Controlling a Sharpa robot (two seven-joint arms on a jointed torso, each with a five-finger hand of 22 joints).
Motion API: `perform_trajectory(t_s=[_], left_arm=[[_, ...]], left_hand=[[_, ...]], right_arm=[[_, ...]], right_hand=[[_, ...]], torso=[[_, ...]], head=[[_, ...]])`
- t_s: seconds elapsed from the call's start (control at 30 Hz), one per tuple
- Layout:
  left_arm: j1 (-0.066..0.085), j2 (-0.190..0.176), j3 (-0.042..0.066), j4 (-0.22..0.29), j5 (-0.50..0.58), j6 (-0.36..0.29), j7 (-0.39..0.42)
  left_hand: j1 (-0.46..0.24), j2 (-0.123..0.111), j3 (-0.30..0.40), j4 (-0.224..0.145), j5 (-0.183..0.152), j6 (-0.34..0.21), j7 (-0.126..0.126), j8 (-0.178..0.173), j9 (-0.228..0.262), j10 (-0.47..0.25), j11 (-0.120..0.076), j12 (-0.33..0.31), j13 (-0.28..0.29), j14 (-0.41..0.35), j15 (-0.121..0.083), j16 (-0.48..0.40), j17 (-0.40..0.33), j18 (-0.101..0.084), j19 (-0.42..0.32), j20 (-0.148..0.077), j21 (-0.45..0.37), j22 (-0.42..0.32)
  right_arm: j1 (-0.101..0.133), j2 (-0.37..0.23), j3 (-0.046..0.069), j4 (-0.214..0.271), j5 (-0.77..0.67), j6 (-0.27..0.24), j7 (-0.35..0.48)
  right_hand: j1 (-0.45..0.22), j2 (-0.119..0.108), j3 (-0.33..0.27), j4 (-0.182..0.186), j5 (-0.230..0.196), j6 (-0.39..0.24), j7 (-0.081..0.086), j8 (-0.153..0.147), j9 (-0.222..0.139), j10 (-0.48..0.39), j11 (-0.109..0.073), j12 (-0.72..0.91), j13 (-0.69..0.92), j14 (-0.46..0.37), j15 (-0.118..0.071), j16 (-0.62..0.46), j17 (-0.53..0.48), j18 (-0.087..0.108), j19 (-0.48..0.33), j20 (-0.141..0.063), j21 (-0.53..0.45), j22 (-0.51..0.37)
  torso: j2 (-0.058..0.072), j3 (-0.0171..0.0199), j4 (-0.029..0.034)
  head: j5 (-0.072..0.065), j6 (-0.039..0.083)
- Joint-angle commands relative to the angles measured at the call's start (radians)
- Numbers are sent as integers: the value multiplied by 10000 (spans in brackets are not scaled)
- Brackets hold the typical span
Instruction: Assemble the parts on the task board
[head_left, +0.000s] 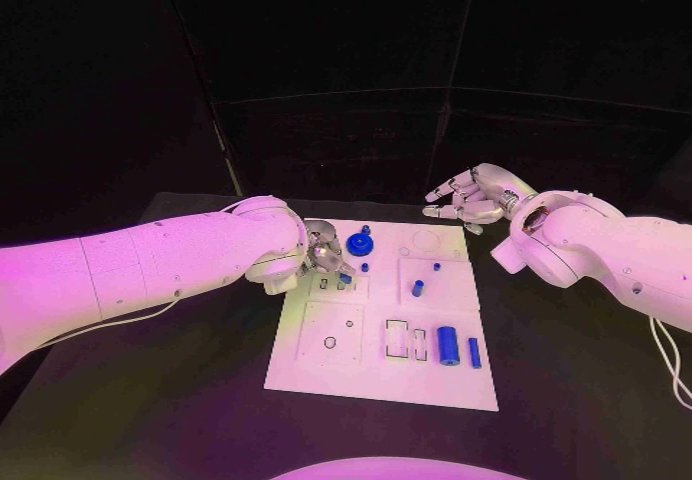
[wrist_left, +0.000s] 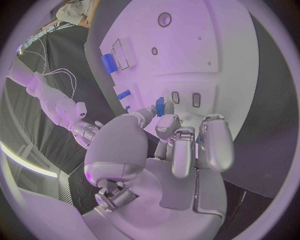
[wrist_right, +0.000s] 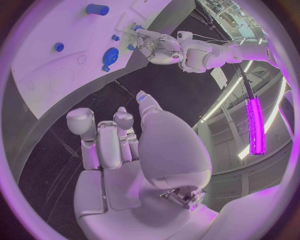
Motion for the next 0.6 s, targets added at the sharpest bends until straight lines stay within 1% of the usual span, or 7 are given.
perform_trajectory(t_s=[0.03, 0.1, 0.2, 0.27, 0.33, 0.6], left_arm=[[-16, -134, -2, 215, 220, -1001, 505], [-43, -235, -3, 337, 225, -1122, 539], [-98, -339, -5, 426, 225, -1191, 520], [-146, -384, -6, 420, 169, -1197, 485], [-199, -414, -7, 395, 55, -1191, 451], [-418, -409, -8, 281, -690, -1064, 383]], left_hand=[[-113, -13, 1678, -1561, -32, -74, -1, 52, 38, 63, -48, 31, 8, 1055, -35, 31, 2633, -141, 215, -13, -13, -8], [-144, -40, 1760, -1582, -35, -80, 0, 72, 63, 70, -50, 33, 7, 1055, -37, 31, 2633, -141, 217, -15, -16, -6], [-156, -50, 1805, -1595, -36, -85, -1, 81, 75, 66, -51, 21, -7, 1055, -38, 31, 2633, -142, 219, -16, -14, 0], [-161, -54, 1832, -1602, -37, -89, 0, 86, 82, 60, -51, 10, -21, 1055, -39, 31, 2633, -142, 220, -17, -15, 0], [-163, -56, 1838, -1604, -37, -90, 0, 88, 84, 60, -51, 8, -23, 1055, -39, 31, 2633, -141, 220, -17, -16, -1], [-175, -73, 1903, -1629, -42, -102, 2, 101, 103, 53, -52, -8, -43, 1055, -39, 31, 2633, -142, 222, -18, -16, 3]], right_arm=[[19, -9, 7, -20, 34, 15, 55], [19, -16, 7, -28, 34, 11, 53], [19, -25, 7, -31, 34, 11, 47], [19, -28, 7, -35, 34, 13, 43], [19, -29, 6, -36, 34, 16, 41], [19, -22, 6, -46, 34, 32, 45]], right_hand=[[57, 47, -52, -33, 53, 74, 1, 39, -15, 56, 14, 14, -9, 304, -68, -36, -8, 133, -7, -43, -42, -11], [57, 47, -52, -33, 53, 74, 1, 39, -15, 56, 14, 14, -9, 304, -68, -36, -8, 133, -7, -43, -42, -11], [57, 47, -52, -33, 53, 74, 1, 39, -15, 56, 14, 14, -9, 304, -68, -36, -8, 133, -7, -43, -42, -11], [54, 47, -59, -29, 84, 68, 2, 42, -18, 48, 16, 8, -19, 305, -69, -37, -7, 135, -14, -44, -51, -27], [54, 47, -59, -29, 84, 68, 2, 42, -18, 48, 16, 8, -19, 305, -69, -37, -7, 135, -14, -44, -51, -27], [54, 47, -59, -29, 84, 68, 2, 42, -18, 48, 16, 8, -19, 305, -69, -37, -7, 135, -14, -44, -51, -27]], torso=[[-7, -9, 12], [-8, -2, 17], [-2, -1, 24], [-11, 4, 30], [-9, 5, 18], [6, -9, 2]], head=[[13, -21], [24, -30], [37, -61], [33, -68], [49, -76], [85, -67]])
